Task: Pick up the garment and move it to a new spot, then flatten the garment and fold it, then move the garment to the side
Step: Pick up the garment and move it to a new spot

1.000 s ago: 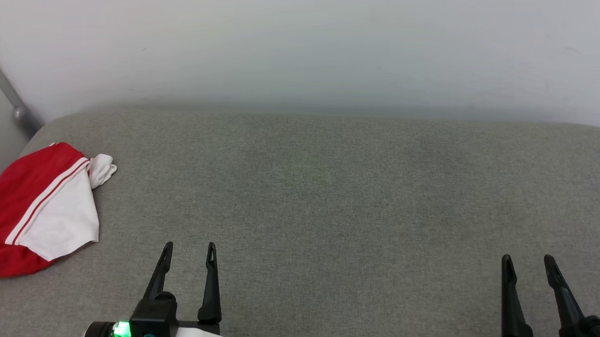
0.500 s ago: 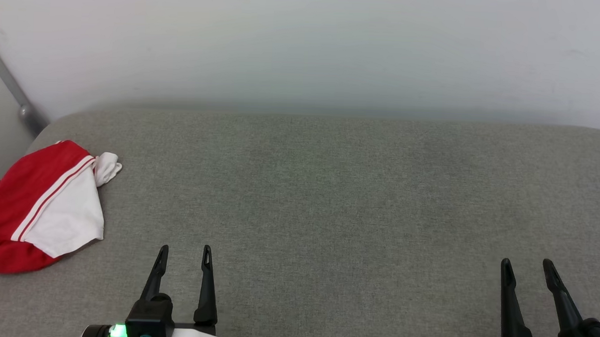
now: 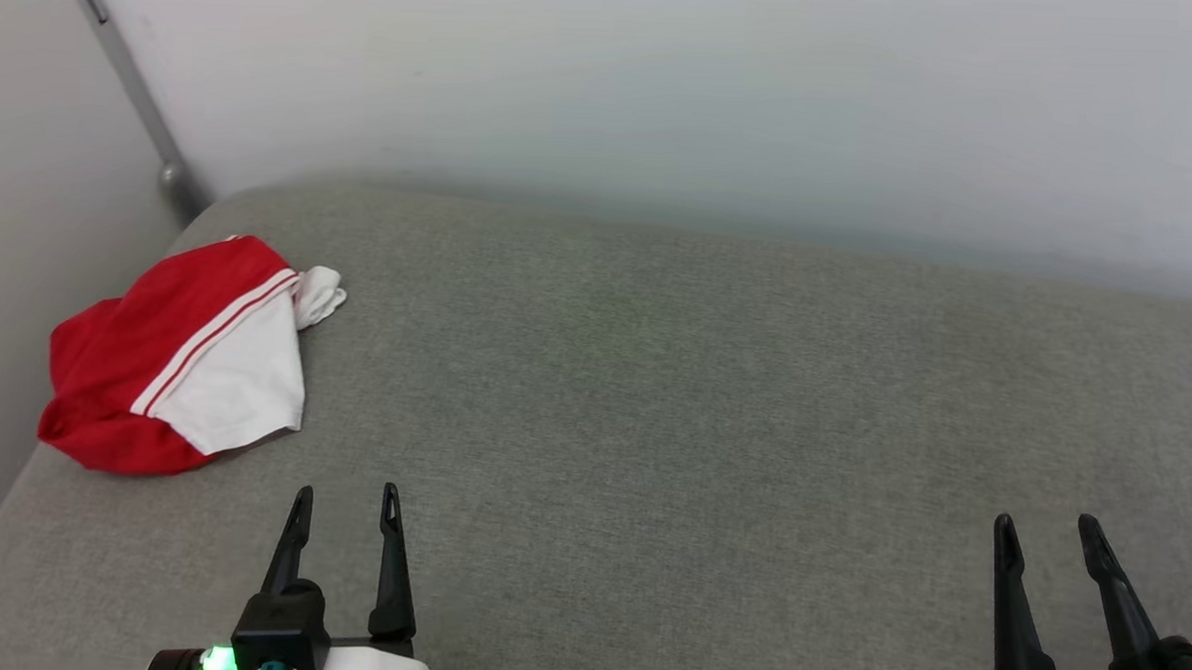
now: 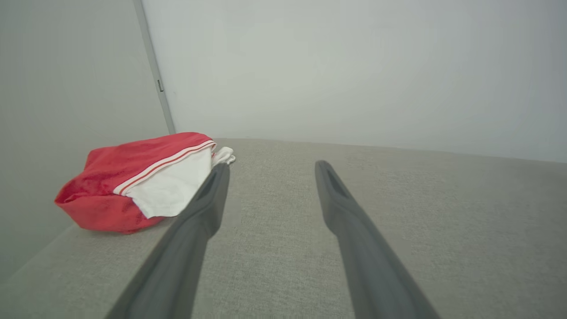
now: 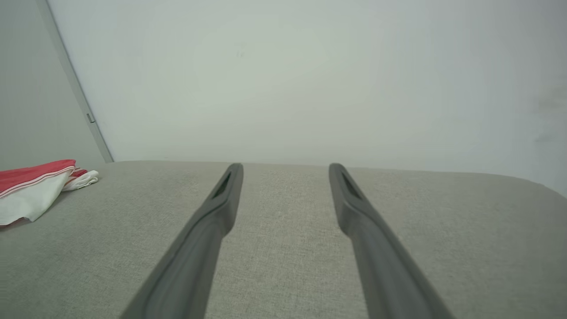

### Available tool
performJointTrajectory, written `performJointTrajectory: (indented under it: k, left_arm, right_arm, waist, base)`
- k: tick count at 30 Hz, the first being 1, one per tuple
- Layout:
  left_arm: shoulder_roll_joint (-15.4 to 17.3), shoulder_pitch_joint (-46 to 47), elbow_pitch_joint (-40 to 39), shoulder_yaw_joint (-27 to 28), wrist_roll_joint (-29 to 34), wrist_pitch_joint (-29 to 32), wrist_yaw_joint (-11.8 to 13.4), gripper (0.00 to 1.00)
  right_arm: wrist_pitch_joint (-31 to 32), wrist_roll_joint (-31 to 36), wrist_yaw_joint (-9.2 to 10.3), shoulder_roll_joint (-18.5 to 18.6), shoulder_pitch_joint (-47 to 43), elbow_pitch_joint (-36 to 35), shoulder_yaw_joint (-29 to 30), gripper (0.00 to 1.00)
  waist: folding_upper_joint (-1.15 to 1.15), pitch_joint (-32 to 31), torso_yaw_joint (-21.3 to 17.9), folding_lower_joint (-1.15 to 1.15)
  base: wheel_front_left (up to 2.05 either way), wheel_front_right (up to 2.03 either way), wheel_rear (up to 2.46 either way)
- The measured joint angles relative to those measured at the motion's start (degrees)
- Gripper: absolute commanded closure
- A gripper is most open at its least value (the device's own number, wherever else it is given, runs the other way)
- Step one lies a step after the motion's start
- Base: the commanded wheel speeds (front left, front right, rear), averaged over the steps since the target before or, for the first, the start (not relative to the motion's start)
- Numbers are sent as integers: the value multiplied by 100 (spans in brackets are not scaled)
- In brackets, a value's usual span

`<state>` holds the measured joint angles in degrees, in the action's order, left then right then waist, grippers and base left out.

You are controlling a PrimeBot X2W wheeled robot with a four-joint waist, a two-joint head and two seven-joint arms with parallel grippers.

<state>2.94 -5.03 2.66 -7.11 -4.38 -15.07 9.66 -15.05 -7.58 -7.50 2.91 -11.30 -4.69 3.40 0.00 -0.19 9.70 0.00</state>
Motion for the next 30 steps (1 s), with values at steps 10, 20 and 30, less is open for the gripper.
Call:
performJointTrajectory:
  k: [10, 20, 30]
  left_arm:
    - [1, -1, -21, 135, -70, 0, 65, 0]
    - [1, 6, -45, 193, -168, 0, 168, 0]
    - [0, 4, -23, 225, -277, 0, 270, 0]
  right_arm:
    - [-2, 88, 0, -1, -63, -58, -37, 0]
    - [-2, 201, 0, 0, -80, -79, -88, 0]
    - [-2, 272, 0, 0, -63, -94, -147, 0]
  waist:
    - [0, -28, 823, 0]
    - [0, 16, 1589, 0]
    - [0, 182, 1918, 0]
  base:
    - [0, 0, 0]
    - [0, 0, 0]
    - [0, 0, 0]
